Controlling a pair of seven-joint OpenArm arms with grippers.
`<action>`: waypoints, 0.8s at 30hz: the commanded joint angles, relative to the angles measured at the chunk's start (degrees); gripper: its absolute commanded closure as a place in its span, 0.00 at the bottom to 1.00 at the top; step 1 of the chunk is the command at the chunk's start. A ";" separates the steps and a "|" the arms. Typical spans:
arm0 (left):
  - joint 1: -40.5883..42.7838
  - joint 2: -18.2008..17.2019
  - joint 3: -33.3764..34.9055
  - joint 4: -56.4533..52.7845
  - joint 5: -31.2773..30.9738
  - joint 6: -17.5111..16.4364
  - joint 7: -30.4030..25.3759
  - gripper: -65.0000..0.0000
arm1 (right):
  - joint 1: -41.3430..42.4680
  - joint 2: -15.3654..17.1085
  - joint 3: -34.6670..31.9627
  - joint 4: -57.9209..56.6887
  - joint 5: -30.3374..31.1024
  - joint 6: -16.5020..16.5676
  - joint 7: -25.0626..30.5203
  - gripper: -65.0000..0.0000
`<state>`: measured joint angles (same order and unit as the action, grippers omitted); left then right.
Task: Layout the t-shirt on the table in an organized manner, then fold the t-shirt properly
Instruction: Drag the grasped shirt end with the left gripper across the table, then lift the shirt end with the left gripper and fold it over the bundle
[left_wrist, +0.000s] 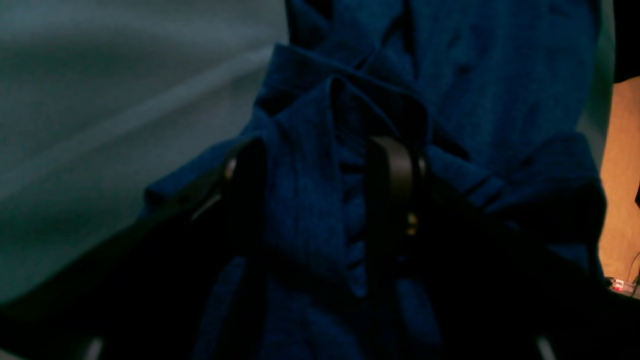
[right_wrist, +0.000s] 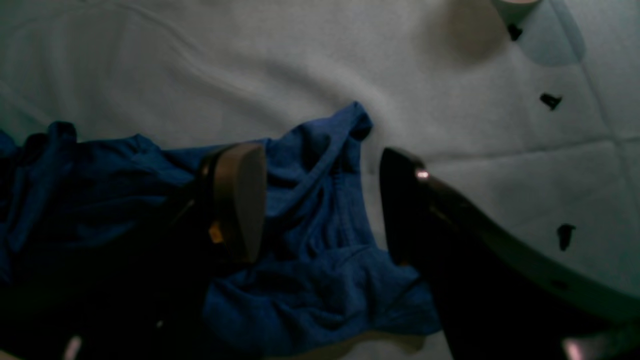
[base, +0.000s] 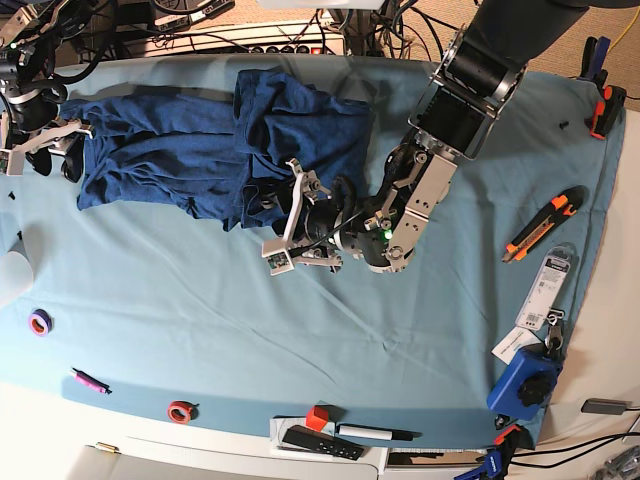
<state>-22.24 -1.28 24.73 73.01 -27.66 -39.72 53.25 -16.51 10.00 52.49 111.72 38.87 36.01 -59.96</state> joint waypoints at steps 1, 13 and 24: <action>-1.42 0.09 -0.15 0.90 -0.98 -0.20 -1.18 0.50 | 0.17 0.92 0.33 0.94 0.76 0.13 1.42 0.46; -1.40 -0.13 -0.13 0.90 1.90 1.33 -5.31 1.00 | 0.17 0.92 0.33 0.94 0.76 0.13 1.44 0.46; -1.40 2.45 -0.15 0.87 4.04 11.41 -14.60 1.00 | 0.17 0.92 0.33 0.94 0.76 0.13 1.46 0.46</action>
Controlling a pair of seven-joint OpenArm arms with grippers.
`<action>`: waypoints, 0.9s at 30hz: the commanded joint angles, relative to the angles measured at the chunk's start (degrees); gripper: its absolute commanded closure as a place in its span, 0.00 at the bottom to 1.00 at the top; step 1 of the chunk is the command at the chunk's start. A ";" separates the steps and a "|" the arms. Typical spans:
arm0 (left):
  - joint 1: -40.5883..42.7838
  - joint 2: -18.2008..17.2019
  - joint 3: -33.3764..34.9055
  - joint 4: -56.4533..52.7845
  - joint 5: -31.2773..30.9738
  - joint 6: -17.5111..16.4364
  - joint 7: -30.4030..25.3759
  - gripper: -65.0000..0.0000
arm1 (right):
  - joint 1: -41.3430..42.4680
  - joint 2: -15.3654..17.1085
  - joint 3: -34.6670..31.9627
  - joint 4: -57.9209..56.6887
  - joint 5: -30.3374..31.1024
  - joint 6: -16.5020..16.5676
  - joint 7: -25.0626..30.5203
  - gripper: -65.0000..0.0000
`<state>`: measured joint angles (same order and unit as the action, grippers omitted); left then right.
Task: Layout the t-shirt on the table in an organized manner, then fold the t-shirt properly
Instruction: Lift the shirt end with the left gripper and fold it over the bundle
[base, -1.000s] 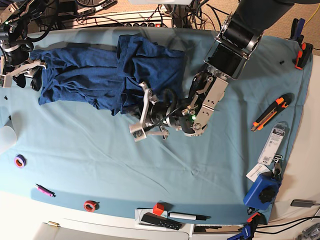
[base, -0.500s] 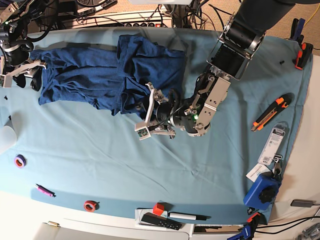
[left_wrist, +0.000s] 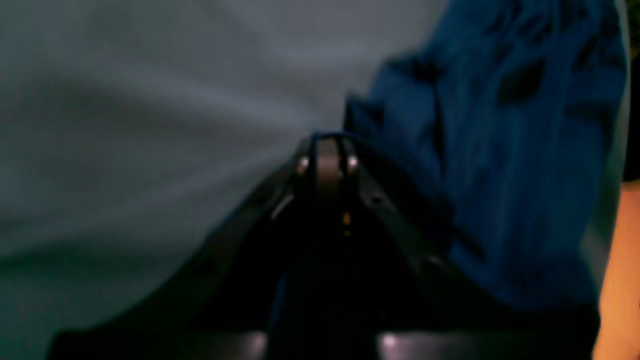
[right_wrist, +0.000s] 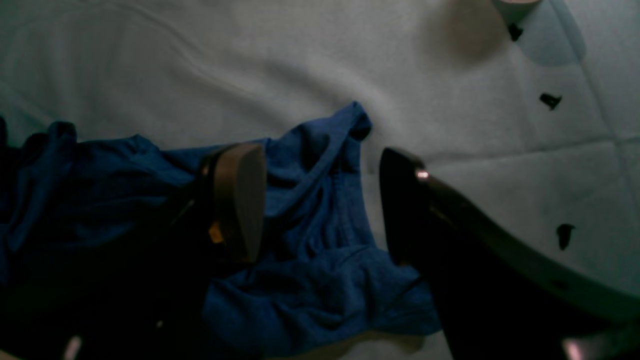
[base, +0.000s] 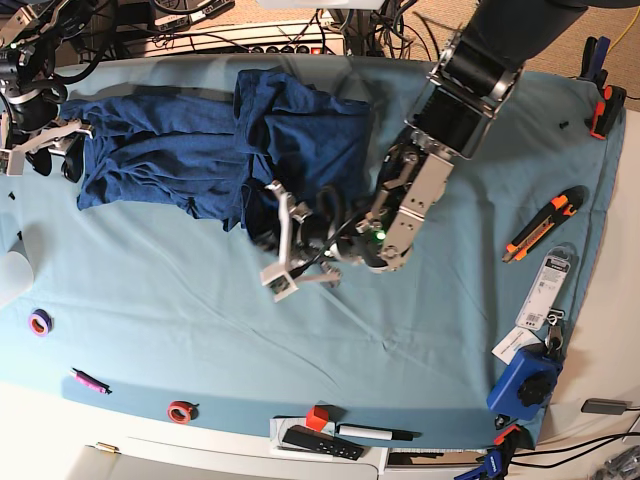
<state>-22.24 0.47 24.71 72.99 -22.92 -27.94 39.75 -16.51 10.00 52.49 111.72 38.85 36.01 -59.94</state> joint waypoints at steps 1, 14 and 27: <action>-1.42 1.18 -0.13 0.90 0.81 1.14 -2.29 1.00 | 0.17 0.92 0.33 0.94 0.81 0.11 1.44 0.46; -0.61 4.31 -0.09 0.85 5.09 8.44 -5.09 1.00 | 0.17 0.92 0.33 0.94 0.81 0.11 1.49 0.46; 6.34 5.07 -0.09 0.85 1.09 4.15 -6.16 1.00 | 0.17 0.92 0.33 0.94 0.81 0.11 1.53 0.46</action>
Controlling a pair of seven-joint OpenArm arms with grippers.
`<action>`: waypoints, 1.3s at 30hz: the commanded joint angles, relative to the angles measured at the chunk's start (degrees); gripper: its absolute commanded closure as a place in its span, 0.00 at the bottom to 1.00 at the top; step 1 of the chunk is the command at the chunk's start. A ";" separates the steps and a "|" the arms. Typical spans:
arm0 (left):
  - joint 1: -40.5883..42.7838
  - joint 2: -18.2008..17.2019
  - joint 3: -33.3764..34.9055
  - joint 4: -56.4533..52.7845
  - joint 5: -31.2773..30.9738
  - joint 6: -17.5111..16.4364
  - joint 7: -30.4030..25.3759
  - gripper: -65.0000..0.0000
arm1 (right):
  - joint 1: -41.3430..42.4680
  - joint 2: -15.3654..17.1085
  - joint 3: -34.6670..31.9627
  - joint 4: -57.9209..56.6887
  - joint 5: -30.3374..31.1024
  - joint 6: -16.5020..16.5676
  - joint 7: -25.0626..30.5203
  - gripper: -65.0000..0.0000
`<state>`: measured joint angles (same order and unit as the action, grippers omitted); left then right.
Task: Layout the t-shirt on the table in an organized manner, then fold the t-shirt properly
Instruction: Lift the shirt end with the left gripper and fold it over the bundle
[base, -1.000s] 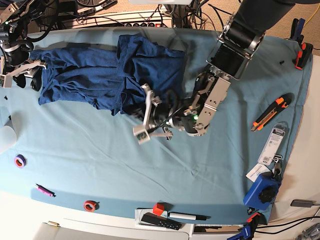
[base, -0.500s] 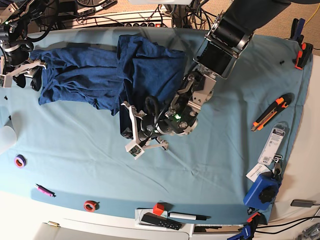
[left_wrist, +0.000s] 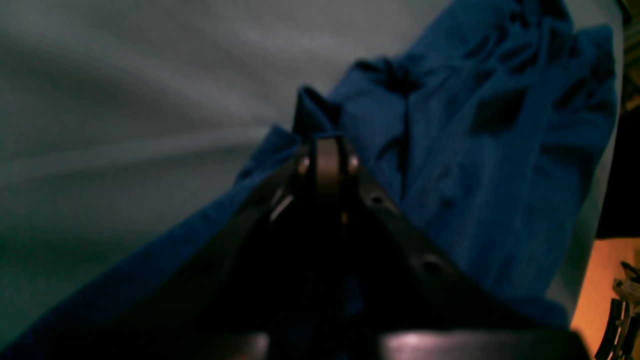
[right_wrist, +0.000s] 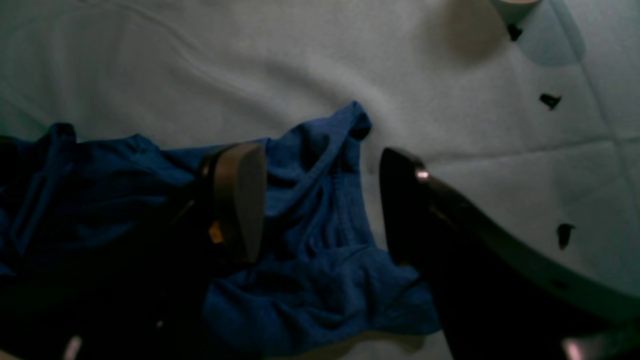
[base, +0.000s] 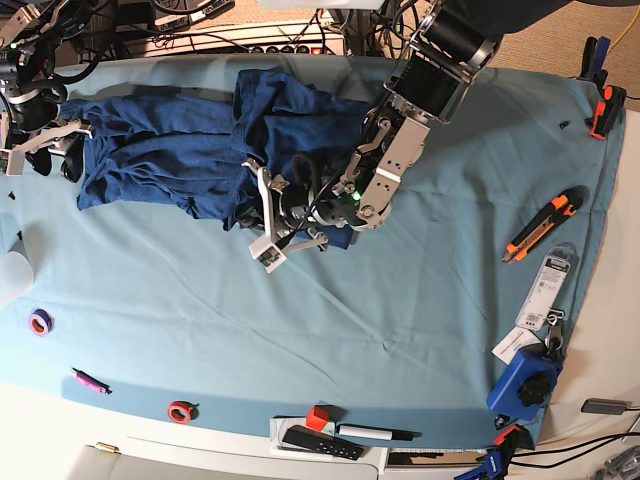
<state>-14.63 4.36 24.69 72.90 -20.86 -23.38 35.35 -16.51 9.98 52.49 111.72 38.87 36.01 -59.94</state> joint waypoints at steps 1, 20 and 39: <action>-1.33 1.49 -0.07 0.94 -0.81 -0.37 -2.29 1.00 | 0.17 0.94 0.33 0.94 0.81 0.11 1.51 0.46; -1.73 4.64 2.25 0.94 4.61 7.08 -11.85 0.52 | 0.24 -2.73 0.33 0.94 1.86 0.13 1.79 0.46; -11.30 4.64 2.03 3.52 -12.37 -15.06 0.72 0.40 | 0.35 -3.50 0.33 0.94 2.05 0.15 1.92 0.46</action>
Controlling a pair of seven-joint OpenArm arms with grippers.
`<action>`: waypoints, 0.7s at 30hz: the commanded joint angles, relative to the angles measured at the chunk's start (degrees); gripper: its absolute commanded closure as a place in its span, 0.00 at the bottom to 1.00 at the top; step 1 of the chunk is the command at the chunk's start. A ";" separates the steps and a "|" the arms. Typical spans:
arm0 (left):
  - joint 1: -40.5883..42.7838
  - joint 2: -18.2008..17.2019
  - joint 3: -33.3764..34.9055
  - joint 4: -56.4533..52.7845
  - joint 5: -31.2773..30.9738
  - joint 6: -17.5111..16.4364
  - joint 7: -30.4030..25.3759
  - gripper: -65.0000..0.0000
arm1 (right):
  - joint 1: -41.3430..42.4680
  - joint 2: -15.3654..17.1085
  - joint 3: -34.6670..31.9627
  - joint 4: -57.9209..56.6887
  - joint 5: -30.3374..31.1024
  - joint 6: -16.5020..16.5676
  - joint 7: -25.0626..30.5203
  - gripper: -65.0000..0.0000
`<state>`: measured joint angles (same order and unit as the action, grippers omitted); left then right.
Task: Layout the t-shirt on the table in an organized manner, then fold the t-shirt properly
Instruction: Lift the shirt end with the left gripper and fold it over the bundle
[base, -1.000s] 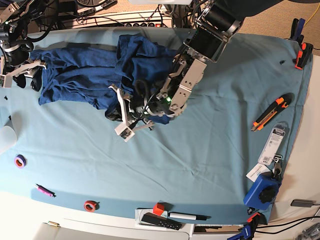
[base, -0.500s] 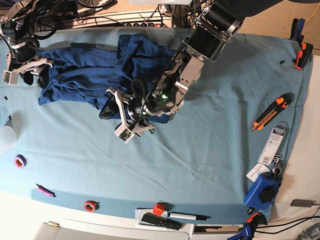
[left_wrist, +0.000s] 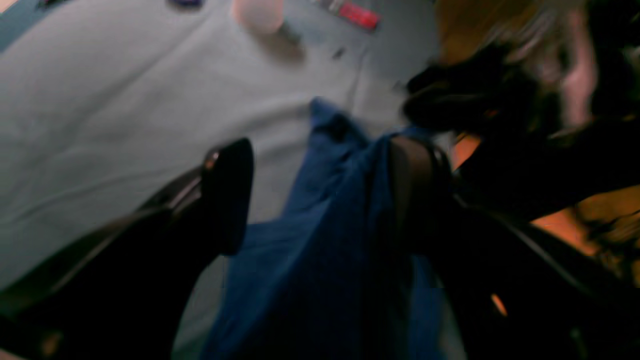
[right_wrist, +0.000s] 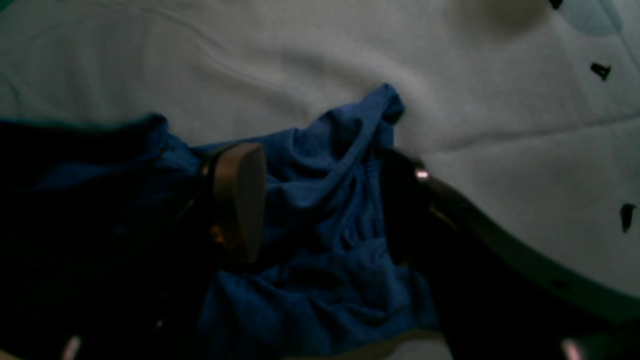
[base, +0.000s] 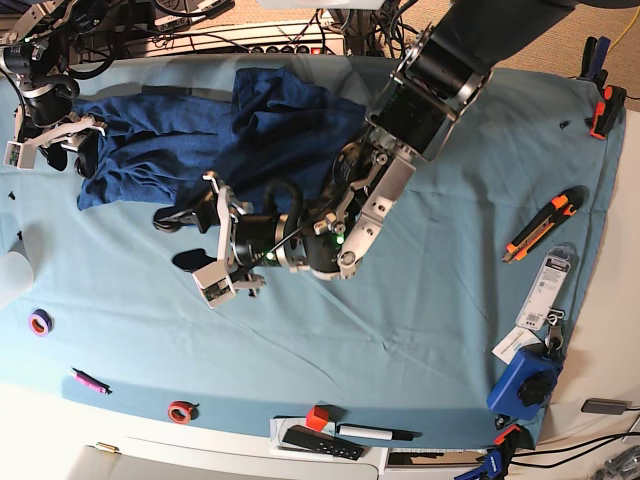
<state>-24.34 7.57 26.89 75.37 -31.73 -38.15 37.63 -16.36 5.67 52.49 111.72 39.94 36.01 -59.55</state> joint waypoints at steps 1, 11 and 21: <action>-1.60 1.43 -0.17 1.05 0.31 -0.26 -1.60 0.40 | 0.20 0.83 0.33 0.94 0.98 0.15 1.53 0.46; -1.55 -1.57 -0.07 1.03 13.60 4.76 -1.14 0.40 | 0.20 0.83 0.33 0.94 0.98 0.15 1.51 0.46; -2.62 -12.55 -1.05 1.05 0.02 6.45 5.01 0.47 | 0.20 0.83 0.33 0.94 0.98 0.15 1.49 0.46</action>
<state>-25.34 -5.37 26.26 75.37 -30.96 -31.48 44.10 -16.36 5.67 52.49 111.72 39.94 36.01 -59.57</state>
